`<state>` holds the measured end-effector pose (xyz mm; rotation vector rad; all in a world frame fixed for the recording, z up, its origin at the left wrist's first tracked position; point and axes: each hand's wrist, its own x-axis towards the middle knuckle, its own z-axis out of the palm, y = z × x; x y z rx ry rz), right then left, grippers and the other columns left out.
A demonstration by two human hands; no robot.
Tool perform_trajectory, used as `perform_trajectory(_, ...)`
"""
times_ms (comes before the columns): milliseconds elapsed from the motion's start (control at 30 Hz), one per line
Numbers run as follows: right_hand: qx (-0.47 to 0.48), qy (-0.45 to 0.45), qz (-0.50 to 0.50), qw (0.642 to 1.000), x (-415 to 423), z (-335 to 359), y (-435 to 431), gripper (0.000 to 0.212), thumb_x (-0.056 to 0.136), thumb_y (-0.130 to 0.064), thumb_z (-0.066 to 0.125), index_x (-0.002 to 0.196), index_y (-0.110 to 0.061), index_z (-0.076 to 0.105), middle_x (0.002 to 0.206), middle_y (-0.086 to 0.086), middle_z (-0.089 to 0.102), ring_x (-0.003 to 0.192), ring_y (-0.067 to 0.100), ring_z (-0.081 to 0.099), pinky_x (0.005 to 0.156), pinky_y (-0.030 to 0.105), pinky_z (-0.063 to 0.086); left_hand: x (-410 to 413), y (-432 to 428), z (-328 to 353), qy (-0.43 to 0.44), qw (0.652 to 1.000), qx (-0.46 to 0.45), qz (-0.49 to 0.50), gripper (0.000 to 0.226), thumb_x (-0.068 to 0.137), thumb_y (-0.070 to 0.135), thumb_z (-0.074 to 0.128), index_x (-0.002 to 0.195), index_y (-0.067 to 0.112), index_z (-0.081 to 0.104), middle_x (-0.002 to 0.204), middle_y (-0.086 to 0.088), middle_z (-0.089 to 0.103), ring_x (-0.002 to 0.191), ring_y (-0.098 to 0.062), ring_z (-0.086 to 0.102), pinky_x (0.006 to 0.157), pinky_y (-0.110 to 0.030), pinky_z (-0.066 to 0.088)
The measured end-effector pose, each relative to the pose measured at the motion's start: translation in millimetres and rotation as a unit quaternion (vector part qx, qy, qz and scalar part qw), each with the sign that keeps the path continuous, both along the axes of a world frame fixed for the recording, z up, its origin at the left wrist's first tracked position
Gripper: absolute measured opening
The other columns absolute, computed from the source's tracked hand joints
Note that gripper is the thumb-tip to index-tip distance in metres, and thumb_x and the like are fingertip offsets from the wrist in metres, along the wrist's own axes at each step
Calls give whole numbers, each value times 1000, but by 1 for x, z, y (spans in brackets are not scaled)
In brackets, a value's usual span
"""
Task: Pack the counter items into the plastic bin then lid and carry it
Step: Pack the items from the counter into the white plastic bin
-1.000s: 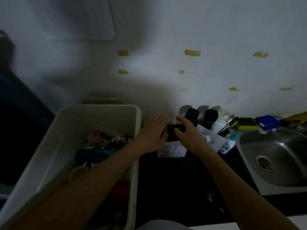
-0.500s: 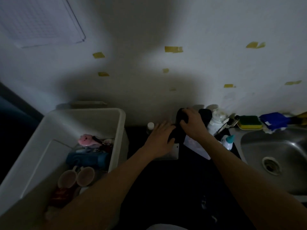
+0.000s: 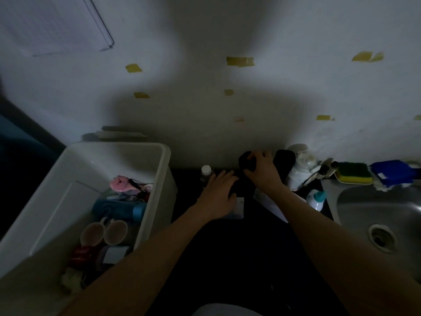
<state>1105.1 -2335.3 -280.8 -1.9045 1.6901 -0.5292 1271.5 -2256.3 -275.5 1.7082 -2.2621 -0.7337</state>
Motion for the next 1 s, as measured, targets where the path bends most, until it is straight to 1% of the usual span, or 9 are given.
perform_trajectory(100,-14,-28,-15,999,1,-1,4,40,79,-15,72,112,-6,52,121,14,40,90,32,55,70,31,43,0,1,0,6,1000,4,-2,50,99,20,45,148,15,36,162,-6,20,150,-24,10,122,-44,4)
perform_trajectory(167,-33,-56,-31,997,2,2,6,40,78,-14,73,111,-6,52,118,13,41,90,30,54,71,28,38,2,-1,3,13,1000,3,0,50,98,21,47,147,15,37,161,-6,22,149,-24,12,122,-44,7)
perform_trajectory(233,-56,-79,-40,994,3,9,8,41,77,-15,73,111,-6,51,118,13,42,90,24,51,74,27,37,5,-5,5,25,1000,-17,1,48,94,19,52,141,14,43,153,-8,35,145,-28,25,119,-41,17)
perform_trajectory(333,-85,-112,-60,988,6,29,11,44,74,-18,74,111,-10,50,118,7,43,91,14,45,77,27,38,11,-11,15,43,998,-39,17,47,90,18,57,135,12,46,137,-9,48,126,-29,44,105,-31,32)
perform_trajectory(467,-135,-135,-52,980,10,57,18,43,70,-18,74,103,-17,47,109,-2,39,86,9,44,74,23,38,17,-17,32,55,997,-30,46,62,92,23,57,147,13,31,148,-10,40,130,-29,42,107,-40,38)
perform_trajectory(633,-233,-182,-42,954,23,93,31,43,68,-15,73,101,-13,46,103,2,42,85,11,45,68,20,42,33,-23,58,108,992,-51,47,60,83,37,53,139,24,37,133,-4,50,118,-25,52,94,-47,49)
perform_trajectory(767,-262,-255,-34,930,40,126,51,44,66,-8,72,101,-10,45,102,6,46,89,18,51,68,34,51,53,-24,76,127,983,-114,67,70,79,39,59,142,25,33,142,-4,39,127,-30,43,101,-50,44)
perform_trajectory(900,-233,-306,-42,922,65,147,72,40,67,-14,68,99,-18,44,104,5,47,97,23,55,72,44,55,77,-18,89,139,972,-172,78,80,84,33,69,149,25,23,158,-1,21,146,-24,16,117,-42,20)
perform_trajectory(1000,-202,-350,-42,914,91,153,85,40,67,-15,68,98,-21,44,107,7,50,102,24,58,75,43,58,101,-9,101,143,958,-239,63,67,79,33,72,135,20,39,136,-2,42,129,-25,37,111,-46,30)
